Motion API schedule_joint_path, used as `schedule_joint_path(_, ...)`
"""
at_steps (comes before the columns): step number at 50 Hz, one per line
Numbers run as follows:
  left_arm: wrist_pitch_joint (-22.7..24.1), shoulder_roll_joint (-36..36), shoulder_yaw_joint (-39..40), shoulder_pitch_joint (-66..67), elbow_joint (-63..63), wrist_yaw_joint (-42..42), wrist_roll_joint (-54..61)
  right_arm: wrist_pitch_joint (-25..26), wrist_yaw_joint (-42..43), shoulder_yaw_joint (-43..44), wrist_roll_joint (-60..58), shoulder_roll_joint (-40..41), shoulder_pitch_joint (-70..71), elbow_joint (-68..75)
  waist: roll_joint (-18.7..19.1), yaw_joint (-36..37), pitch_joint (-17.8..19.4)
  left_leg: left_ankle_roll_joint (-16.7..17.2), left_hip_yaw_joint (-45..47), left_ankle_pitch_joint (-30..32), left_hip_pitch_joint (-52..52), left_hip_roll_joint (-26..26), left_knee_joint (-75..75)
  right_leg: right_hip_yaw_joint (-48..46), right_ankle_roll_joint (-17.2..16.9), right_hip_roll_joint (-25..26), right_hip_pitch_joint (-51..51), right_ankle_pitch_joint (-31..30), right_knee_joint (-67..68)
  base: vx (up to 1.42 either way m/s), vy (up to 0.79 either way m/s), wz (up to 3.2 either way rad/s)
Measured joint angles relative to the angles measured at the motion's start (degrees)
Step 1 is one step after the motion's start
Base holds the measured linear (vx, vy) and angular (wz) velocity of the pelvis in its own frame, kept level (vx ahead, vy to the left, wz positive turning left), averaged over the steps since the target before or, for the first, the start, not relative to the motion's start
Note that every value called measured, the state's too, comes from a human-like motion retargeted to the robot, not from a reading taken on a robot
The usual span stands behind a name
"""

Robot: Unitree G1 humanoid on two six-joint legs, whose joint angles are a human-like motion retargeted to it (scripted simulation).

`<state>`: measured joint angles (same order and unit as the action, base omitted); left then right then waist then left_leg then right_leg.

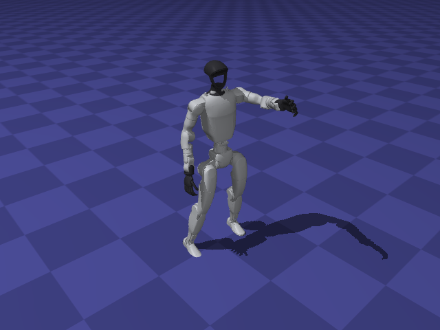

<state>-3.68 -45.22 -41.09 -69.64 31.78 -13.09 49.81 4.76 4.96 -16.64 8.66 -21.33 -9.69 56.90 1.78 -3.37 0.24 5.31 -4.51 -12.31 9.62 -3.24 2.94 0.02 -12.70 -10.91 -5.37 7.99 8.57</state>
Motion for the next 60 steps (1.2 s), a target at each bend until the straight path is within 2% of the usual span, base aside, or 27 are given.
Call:
schedule_joint_path(5, 2.14, -8.45, 2.78, 9.68, -20.37, -0.46, 4.75, 0.92, 0.54, 1.64, -0.89, 0.80, -1.27, -0.44, -0.03, 2.77, 0.75, 0.28, 0.11, -0.10, 0.52, -0.07, -0.29, 0.05, -0.07, 0.04, -0.38, -0.08, -0.09, 0.00, 0.00, 0.00)
schedule_joint_path(10, 4.06, -14.23, 8.72, 20.61, -35.48, -2.23, 8.97, 1.77, 1.14, 3.16, -1.67, 1.58, -2.40, -0.82, -0.12, 5.77, 1.64, 0.46, 0.00, -0.09, 0.88, -0.07, -0.58, -0.09, -0.08, -0.01, -0.72, -0.13, -0.22, 0.00, 0.00, 0.00)
schedule_joint_path(20, 5.80, -17.66, 21.84, 40.62, -54.77, -4.53, 7.64, 2.36, 1.75, 4.67, -3.52, 2.29, -3.63, -1.10, -0.69, 10.61, 2.98, 0.64, -1.03, 0.22, 0.63, 0.25, -0.85, -0.98, -0.16, -0.40, -1.00, -0.23, -0.39, 0.00, 0.00, 0.00)
schedule_joint_path(27, 5.59, -16.87, 24.97, 45.61, -58.45, -4.69, 6.34, 2.39, 1.86, 4.07, -4.17, 1.63, -2.98, -1.19, -1.29, 11.79, 3.31, 0.72, -1.79, 0.42, 0.36, 0.44, -0.88, -1.66, -0.27, -0.64, -1.22, -0.27, -0.53, 0.00, 0.00, 0.00)
schedule_joint_path(41, 5.49, -15.36, 23.02, 43.82, -58.18, -4.13, 5.96, 1.93, 2.20, 4.09, -3.33, 0.56, -0.97, -2.26, -2.03, 10.81, 3.39, 0.91, -1.50, 0.43, 0.64, 0.22, -0.88, -1.37, -0.40, -0.40, -1.44, -0.41, -0.77, 0.00, 0.00, 0.00)
schedule_joint_path(60, 5.69, -16.99, 23.64, 43.69, -59.02, -4.29, 2.28, 2.15, 2.08, 3.50, -3.81, 2.66, -2.81, 0.32, -1.91, 10.17, 3.90, 1.20, -0.19, 0.52, 0.66, -0.13, -1.00, 0.06, -0.53, 0.06, -0.67, -0.91, -0.96, 0.00, 0.00, 0.00)
